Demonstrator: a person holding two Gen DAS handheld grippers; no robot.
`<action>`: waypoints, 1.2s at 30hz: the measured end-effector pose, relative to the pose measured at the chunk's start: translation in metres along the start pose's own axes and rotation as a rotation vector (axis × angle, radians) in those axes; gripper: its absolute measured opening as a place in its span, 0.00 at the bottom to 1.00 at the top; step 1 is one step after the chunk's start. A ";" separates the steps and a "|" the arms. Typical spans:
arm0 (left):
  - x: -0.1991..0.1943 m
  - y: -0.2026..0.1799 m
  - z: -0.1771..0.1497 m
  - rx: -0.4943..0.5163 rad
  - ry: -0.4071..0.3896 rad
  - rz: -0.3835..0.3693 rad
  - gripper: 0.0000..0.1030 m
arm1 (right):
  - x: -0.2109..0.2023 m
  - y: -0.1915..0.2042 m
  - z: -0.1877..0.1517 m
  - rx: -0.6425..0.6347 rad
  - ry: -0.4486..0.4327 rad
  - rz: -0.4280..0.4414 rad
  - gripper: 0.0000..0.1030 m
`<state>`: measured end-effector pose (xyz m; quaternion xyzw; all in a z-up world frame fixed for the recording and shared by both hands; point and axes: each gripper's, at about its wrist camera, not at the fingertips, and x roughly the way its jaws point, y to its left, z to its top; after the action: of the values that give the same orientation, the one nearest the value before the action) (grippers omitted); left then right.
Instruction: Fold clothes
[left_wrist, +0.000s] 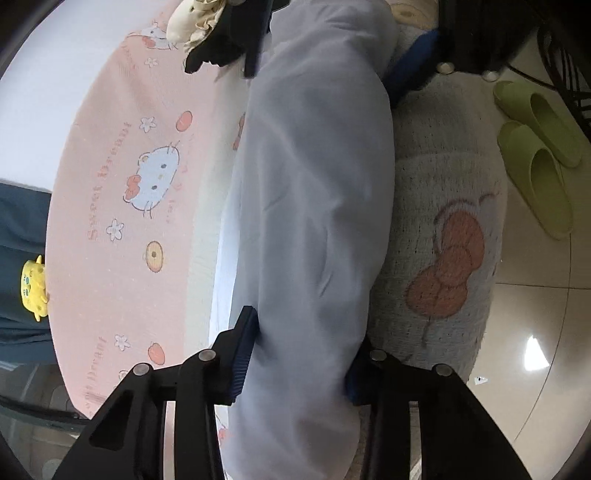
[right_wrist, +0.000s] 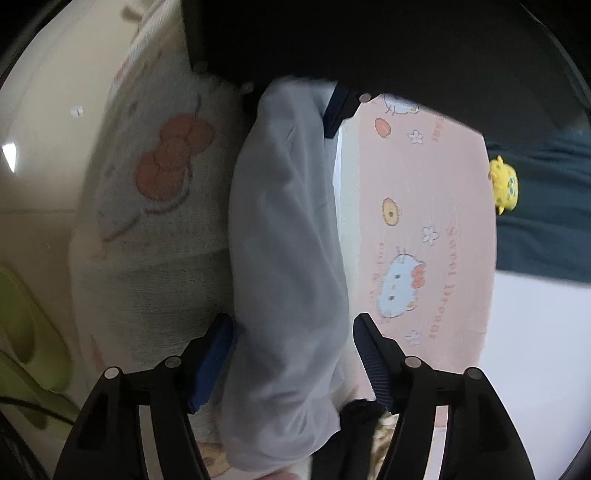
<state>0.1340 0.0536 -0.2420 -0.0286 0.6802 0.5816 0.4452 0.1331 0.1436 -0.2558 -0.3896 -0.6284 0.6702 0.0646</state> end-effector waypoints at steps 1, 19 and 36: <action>0.000 -0.001 0.000 0.002 -0.001 -0.006 0.32 | 0.004 0.001 0.001 -0.022 0.002 -0.033 0.68; -0.002 -0.043 -0.033 0.321 0.024 0.317 0.38 | 0.009 0.006 -0.025 -0.030 0.016 -0.163 0.72; 0.026 0.006 -0.021 0.128 0.115 0.161 0.26 | 0.004 -0.002 -0.024 0.101 0.118 0.110 0.29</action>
<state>0.1029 0.0506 -0.2559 0.0211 0.7405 0.5682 0.3584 0.1441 0.1657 -0.2533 -0.4585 -0.5667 0.6794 0.0842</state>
